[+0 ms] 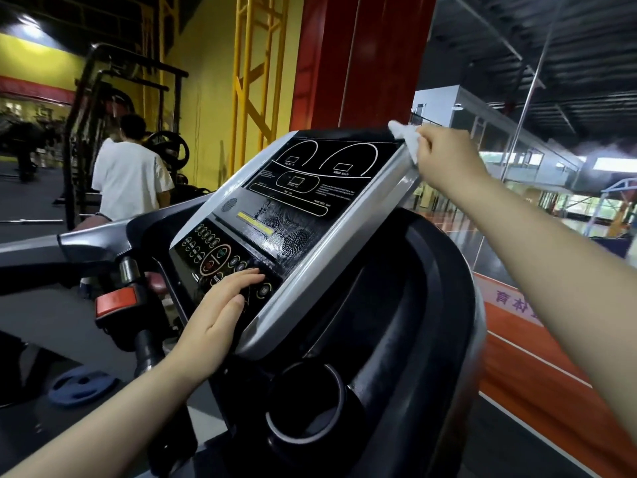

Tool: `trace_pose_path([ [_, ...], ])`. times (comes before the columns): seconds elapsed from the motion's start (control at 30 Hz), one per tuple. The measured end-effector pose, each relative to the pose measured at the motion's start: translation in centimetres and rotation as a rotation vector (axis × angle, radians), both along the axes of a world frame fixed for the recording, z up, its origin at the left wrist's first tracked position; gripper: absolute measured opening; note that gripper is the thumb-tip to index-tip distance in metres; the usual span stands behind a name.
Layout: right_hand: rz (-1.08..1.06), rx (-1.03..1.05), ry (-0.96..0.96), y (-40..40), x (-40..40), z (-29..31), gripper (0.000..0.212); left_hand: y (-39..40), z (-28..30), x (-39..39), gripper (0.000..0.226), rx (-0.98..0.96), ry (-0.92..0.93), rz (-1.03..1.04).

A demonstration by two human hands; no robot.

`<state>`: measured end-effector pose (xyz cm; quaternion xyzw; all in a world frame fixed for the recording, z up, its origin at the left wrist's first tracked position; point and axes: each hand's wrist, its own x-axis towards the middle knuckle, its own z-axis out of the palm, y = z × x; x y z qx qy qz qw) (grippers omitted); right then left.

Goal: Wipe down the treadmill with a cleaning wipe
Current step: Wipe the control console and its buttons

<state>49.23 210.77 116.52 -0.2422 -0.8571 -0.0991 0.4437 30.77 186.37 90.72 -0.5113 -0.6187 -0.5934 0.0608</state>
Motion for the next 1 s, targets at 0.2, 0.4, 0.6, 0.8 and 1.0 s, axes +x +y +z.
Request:
trace_pose_path([
  [0.2,-0.224,-0.221,-0.107,-3.1,-0.4,-2.1,0.025,0.0,0.3,0.2,0.050,0.033,-0.026,-0.009],
  [0.4,-0.372,-0.113,-0.412,-9.6,-1.3,-5.4,0.032,-0.3,0.9,0.3,0.052,0.042,-0.179,0.029],
  [0.6,-0.117,-0.008,-0.464,-15.0,-1.7,-11.0,0.037,-0.4,1.1,0.5,0.045,0.055,-0.217,0.077],
  [0.8,0.075,0.214,-0.799,-18.3,-1.7,-14.4,0.023,-0.4,1.0,-0.1,0.038,0.113,-0.298,0.084],
  [1.0,0.217,0.685,-1.100,-21.7,-3.7,-16.8,0.021,0.0,0.7,-0.9,0.038,0.177,-0.412,0.049],
])
